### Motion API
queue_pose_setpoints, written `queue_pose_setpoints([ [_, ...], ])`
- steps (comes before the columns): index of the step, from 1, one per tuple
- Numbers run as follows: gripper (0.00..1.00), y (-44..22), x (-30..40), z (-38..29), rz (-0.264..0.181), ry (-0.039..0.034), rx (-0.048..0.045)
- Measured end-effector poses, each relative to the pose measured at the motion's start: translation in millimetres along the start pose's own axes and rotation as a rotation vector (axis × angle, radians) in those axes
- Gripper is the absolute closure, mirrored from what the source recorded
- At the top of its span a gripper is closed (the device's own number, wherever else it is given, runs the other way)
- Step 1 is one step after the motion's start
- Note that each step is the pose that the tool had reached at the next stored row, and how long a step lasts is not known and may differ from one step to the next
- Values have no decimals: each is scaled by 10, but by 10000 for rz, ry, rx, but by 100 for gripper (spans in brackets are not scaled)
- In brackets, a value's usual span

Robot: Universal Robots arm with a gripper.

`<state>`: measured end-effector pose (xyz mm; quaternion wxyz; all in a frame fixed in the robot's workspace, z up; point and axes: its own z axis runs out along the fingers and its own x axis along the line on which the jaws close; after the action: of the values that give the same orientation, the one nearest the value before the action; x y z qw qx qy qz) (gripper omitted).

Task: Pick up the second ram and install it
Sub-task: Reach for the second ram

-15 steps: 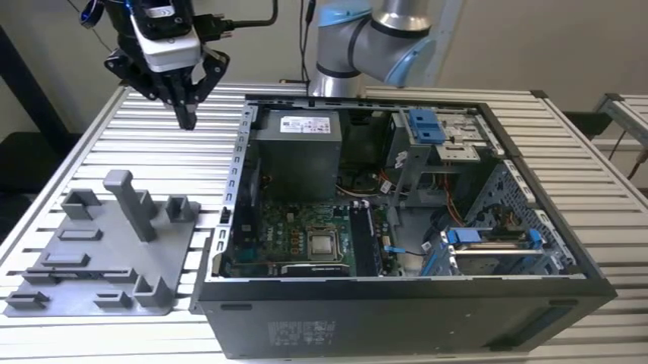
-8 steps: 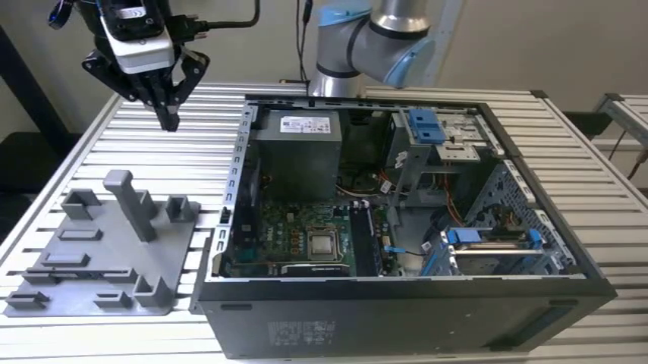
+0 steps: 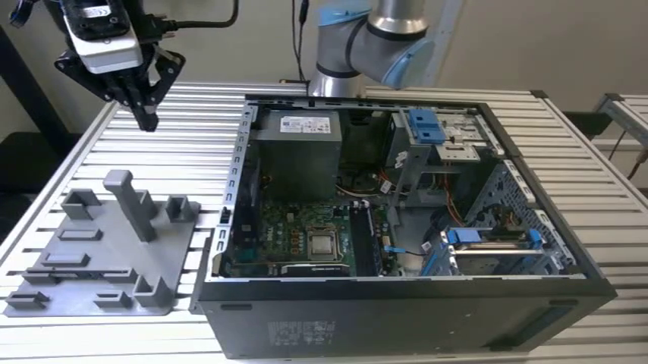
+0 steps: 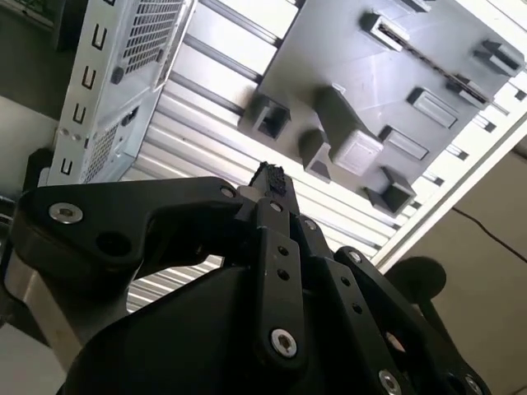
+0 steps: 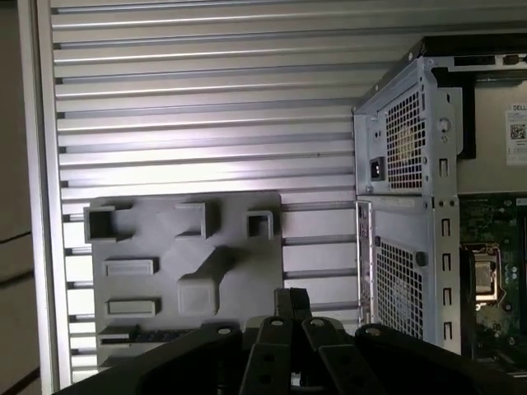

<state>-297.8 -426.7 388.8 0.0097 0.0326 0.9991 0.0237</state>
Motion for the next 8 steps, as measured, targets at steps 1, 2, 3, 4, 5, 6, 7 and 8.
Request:
queue_pose_setpoints([
  [1,89,-1,20,0,-10,2,5],
  [2,89,-2,33,0,-22,14,27],
  [3,89,-3,43,0,-42,30,59],
  [4,89,-3,50,0,-64,45,100],
  [5,89,-3,55,-2,-91,68,178],
  [6,89,-4,59,-1,-120,94,279],
  [7,89,-5,64,1,-155,126,345],
  [8,89,-6,75,4,-185,147,361],
])
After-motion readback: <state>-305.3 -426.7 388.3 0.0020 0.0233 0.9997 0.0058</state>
